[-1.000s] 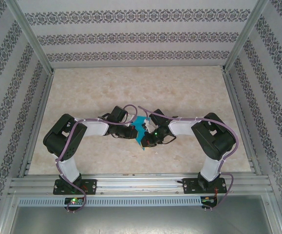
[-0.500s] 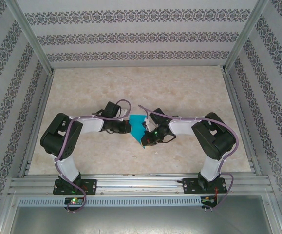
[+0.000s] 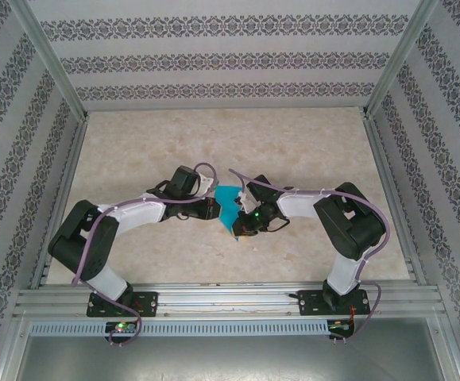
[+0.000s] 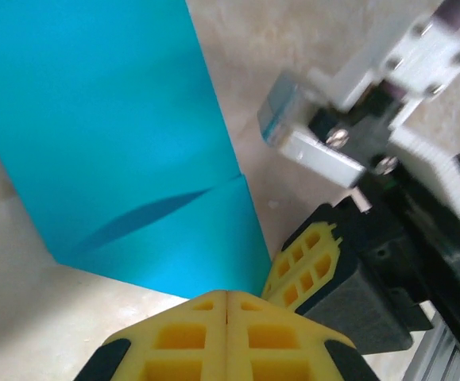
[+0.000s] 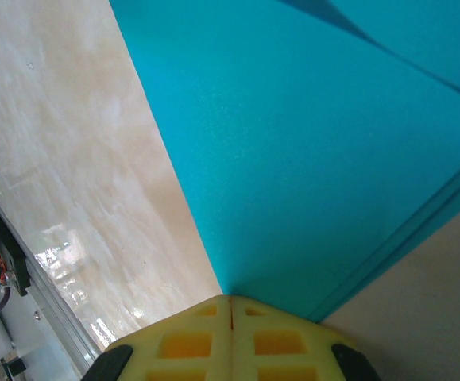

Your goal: Fold a paper plane with a square sheet of paper (fold left side to right side)

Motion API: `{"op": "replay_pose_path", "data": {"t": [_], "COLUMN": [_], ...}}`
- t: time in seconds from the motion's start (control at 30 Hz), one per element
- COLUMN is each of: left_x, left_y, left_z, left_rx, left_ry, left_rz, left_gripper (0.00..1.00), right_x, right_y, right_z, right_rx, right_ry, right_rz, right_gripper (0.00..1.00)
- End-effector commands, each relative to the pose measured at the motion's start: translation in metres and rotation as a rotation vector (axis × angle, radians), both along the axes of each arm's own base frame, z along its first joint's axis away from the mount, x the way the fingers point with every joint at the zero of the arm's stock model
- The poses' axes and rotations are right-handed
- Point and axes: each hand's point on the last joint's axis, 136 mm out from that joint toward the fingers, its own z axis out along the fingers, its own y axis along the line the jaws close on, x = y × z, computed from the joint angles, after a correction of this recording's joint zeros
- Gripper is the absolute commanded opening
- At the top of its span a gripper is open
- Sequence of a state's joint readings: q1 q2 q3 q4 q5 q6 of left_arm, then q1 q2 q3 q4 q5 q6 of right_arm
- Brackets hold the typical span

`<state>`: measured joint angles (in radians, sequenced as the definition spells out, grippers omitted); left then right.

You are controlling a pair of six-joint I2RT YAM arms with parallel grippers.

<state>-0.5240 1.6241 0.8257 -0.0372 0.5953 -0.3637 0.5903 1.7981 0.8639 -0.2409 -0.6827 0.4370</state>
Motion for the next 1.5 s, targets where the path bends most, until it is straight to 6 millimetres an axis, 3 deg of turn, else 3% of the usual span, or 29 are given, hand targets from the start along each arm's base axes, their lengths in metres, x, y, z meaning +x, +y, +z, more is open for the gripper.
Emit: {"op": "replay_pose_path", "data": {"t": [0.0, 0.33, 0.63, 1.03, 1.47], "left_x": [0.007, 0.022, 0.013, -0.005, -0.007], "left_y": [-0.011, -0.018, -0.003, 0.011, 0.009], "left_z": [-0.004, -0.022, -0.063, -0.076, -0.076], "left_rx": [-0.011, 0.012, 0.099, 0.158, 0.188], "left_ry": [-0.012, -0.014, 0.034, 0.133, 0.218], "left_rz": [-0.040, -0.045, -0.031, 0.043, 0.073], "left_gripper": [0.06, 0.06, 0.05, 0.00, 0.00], "right_x": [-0.016, -0.016, -0.013, 0.009, 0.025], "right_y": [-0.046, -0.046, -0.042, -0.005, 0.015], "right_z": [-0.044, -0.044, -0.037, 0.023, 0.006], "right_rx": [-0.237, -0.233, -0.202, 0.022, 0.017], "right_ry": [0.061, 0.069, 0.068, 0.003, 0.005], "right_rz": [-0.031, -0.030, -0.031, -0.086, -0.149], "right_gripper": [0.00, 0.00, 0.00, 0.00, 0.00]}}
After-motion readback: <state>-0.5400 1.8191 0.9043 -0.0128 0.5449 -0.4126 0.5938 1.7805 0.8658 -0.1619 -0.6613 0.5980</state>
